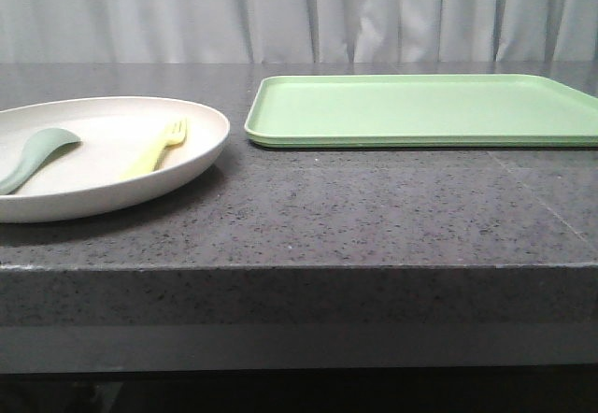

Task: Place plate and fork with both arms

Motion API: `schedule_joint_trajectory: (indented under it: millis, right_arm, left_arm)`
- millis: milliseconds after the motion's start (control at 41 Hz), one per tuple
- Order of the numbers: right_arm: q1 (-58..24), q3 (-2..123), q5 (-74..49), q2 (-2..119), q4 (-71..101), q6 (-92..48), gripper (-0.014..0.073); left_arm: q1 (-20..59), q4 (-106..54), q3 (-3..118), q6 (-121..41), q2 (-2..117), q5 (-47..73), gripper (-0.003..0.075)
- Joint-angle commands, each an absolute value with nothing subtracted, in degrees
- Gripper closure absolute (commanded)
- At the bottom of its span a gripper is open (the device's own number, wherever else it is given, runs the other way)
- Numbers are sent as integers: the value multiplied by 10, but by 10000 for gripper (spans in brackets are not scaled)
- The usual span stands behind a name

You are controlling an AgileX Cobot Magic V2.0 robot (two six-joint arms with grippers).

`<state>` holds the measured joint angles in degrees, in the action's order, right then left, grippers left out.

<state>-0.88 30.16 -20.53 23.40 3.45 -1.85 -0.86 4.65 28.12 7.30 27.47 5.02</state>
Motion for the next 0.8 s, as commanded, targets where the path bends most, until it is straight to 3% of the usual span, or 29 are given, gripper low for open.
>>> schedule_joint_trajectory:
  millis: [0,122,195,292,512,780]
  right_arm:
    - [-9,323,-161,243,30,-25,476]
    - [-9,323,-159,243,30,-25,157]
    - [-9,323,-154,243,30,-25,20]
    - [-9,323,-153,243,30,-25,-45]
    - [-9,323,-152,243,30,-25,-41]
    - [-9,323,-152,243,30,-25,-41]
  left_arm:
    - [-10,48,303,73,279,0,484]
    - [-10,47,303,73,279,0,153]
    - [-10,47,303,73,279,0,76]
    - [-10,47,303,73,279,0,76]
    - [-10,24,330,78,316,-31,132]
    - [-4,24,480,77,465,155,154]
